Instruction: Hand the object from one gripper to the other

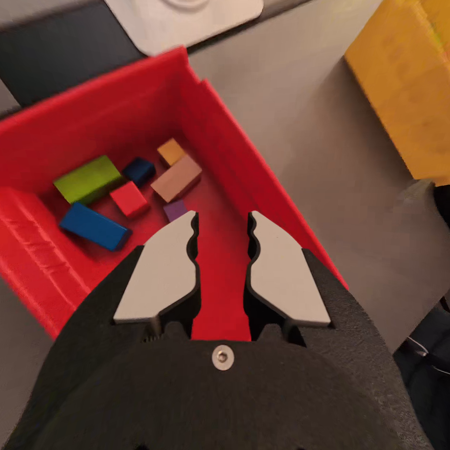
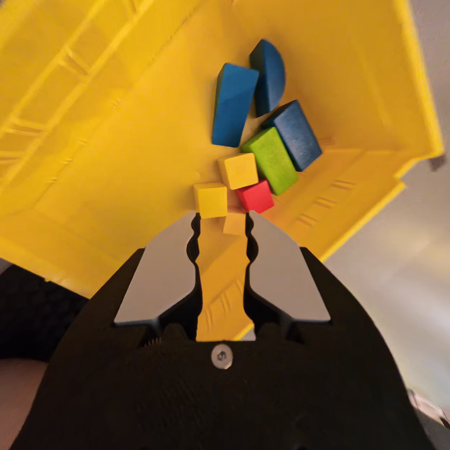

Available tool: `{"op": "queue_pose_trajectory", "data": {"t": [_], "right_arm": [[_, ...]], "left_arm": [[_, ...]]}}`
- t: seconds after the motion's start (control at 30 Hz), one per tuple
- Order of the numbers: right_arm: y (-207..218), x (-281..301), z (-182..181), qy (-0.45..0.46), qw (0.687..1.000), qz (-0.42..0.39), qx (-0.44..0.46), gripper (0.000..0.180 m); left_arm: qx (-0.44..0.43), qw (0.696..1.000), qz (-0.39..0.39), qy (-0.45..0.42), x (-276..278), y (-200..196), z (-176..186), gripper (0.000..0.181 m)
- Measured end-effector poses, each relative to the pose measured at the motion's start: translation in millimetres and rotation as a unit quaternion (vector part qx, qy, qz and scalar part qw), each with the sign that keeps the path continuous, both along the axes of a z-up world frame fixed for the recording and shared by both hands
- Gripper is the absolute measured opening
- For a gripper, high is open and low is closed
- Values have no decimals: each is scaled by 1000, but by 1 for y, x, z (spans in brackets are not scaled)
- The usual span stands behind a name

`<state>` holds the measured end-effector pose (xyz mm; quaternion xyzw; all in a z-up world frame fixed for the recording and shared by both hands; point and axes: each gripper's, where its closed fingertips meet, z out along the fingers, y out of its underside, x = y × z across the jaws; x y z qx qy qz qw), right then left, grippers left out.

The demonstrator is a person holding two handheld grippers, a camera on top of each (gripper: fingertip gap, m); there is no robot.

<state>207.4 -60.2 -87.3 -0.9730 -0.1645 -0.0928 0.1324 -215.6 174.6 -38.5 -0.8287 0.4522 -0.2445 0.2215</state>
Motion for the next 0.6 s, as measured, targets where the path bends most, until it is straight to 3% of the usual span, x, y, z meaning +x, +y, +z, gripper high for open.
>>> {"op": "queue_pose_trajectory", "data": {"t": [0.1,0.2,0.6], "right_arm": [[-3,-8,23,-26,999,13,28,37],[-3,-20,37,-41,997,34,46,37],[-10,-37,53,-75,994,62,52,37]], "left_arm": [[-55,998,8,5,12,0,-25,26],[-72,996,39,44,9,10,-48,35],[-17,978,117,170,-11,44,-96,47]]}}
